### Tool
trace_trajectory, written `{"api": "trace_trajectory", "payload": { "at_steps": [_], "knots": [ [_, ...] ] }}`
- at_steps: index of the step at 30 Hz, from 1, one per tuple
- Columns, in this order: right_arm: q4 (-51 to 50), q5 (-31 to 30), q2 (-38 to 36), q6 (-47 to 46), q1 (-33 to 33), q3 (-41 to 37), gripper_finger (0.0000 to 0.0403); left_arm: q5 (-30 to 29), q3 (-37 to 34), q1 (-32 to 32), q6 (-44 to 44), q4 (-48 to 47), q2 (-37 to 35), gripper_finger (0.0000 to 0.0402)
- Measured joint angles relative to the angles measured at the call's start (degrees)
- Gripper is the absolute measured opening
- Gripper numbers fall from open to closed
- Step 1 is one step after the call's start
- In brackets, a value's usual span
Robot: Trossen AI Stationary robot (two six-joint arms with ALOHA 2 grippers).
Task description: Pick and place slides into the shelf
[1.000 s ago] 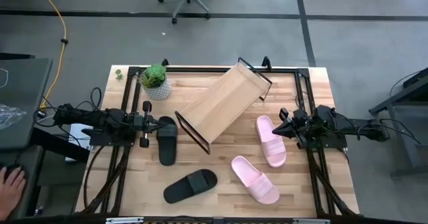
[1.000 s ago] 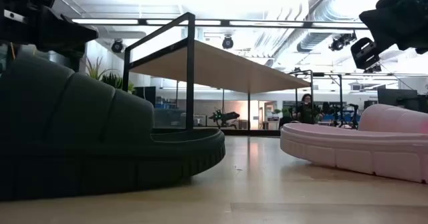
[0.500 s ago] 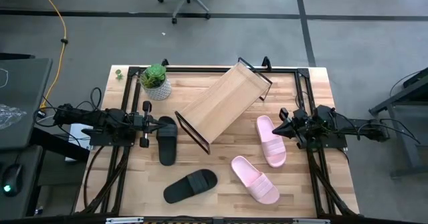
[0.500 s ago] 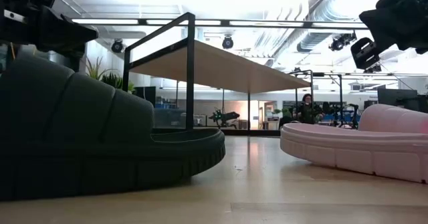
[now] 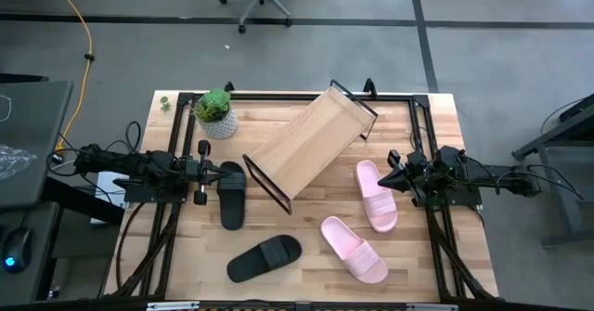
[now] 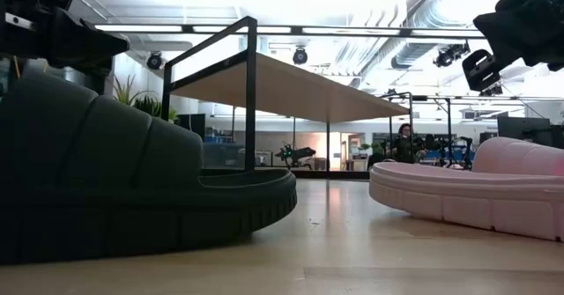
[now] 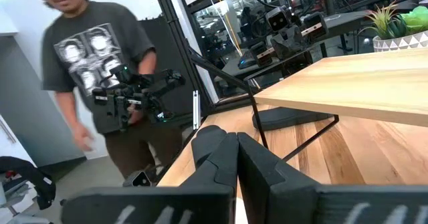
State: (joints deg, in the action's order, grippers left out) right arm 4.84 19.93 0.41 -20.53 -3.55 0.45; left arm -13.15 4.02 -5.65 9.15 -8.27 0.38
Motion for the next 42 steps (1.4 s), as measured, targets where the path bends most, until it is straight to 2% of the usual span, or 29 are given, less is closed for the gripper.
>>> {"api": "trace_trajectory", "payload": {
  "at_steps": [29, 31, 35, 42],
  "knots": [
    [0.0, 0.0, 0.0, 0.0, 0.0, 0.0, 0.0000, 0.0, 0.0, 0.0, 0.0, 0.0, 0.0, 0.0001],
    [-1.3, -0.4, -0.1, 2.2, -0.3, 0.0, 0.0000, 0.0, 0.0, 0.0, 0.0, 0.0, 0.0, 0.0001],
    [-2.1, -5.1, 0.3, 9.2, -1.7, 0.1, 0.0000, 0.2, 0.0, 0.0, -0.3, 0.2, 0.0, 0.0001],
    [-2.4, -7.3, 0.3, 11.4, -1.7, 0.1, 0.0000, 0.6, 0.0, 0.0, -10.2, 1.0, 0.0, 0.0001]
  ]
}}
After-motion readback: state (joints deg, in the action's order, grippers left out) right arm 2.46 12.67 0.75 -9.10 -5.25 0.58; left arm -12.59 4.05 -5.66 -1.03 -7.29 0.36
